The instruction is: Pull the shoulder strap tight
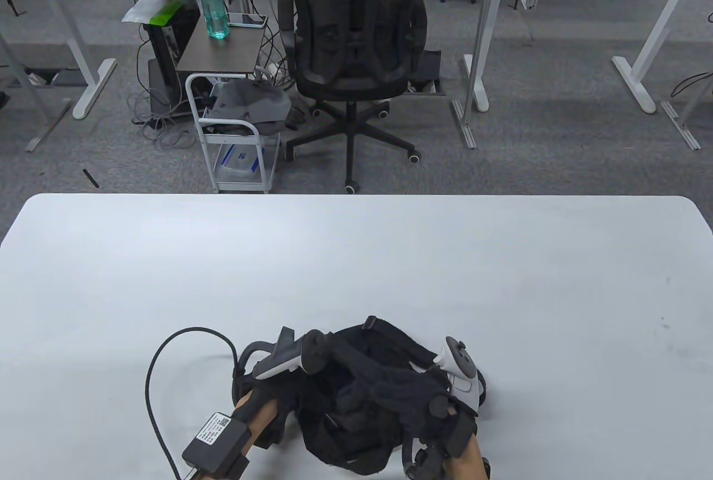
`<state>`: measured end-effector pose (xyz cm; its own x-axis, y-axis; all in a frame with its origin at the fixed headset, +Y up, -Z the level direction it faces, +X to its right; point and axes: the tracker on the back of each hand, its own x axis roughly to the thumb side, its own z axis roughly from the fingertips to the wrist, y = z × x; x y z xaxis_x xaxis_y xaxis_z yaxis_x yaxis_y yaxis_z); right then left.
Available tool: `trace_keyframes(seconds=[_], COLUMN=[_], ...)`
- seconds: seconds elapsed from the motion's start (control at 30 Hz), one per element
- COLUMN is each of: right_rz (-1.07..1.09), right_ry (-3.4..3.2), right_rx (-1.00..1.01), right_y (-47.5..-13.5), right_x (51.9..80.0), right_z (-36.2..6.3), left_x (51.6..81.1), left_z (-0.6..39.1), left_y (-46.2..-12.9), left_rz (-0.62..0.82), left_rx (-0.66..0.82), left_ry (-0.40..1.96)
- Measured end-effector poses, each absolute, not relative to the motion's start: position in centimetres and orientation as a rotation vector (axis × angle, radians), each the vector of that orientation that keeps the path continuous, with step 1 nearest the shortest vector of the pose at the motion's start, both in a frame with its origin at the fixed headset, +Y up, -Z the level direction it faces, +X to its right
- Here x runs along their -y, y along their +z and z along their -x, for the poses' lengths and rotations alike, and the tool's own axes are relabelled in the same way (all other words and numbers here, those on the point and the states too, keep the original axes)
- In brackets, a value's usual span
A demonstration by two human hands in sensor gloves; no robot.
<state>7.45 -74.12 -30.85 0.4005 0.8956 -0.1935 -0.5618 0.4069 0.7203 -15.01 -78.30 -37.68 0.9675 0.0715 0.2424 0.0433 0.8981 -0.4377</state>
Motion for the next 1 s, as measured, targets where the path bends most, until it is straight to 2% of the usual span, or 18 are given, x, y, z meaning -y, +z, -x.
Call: trace_keyframes(seconds=[0.1, 0.4, 0.63, 0.8, 1.0], right_rz=[-0.579, -0.727, -0.676, -0.729, -0.714], right_ry=[0.948, 1.066, 1.113, 1.296, 1.695], right_rx=[-0.755, -0.687, -0.665, -0.799, -0.921], right_y=[-30.5, -30.3, -30.6, -29.9, -29.0], right_x=[74.5, 73.6, 73.6, 73.4, 74.0], right_z=[-7.1, -6.7, -6.9, -5.9, -4.0], left_x=[78.4, 78.9, 79.2, 79.5, 80.0], left_z=[15.3, 14.4, 14.6, 14.7, 14.6], left_y=[-38.7, -41.0, -42.6, -43.9, -45.1], left_rz=[0.526, 0.559, 0.580, 0.637, 0.633], left_rx=[0.234, 0.208, 0.201, 0.179, 0.171], left_ry=[0.061, -0.067, -0.084, -0.071, -0.104])
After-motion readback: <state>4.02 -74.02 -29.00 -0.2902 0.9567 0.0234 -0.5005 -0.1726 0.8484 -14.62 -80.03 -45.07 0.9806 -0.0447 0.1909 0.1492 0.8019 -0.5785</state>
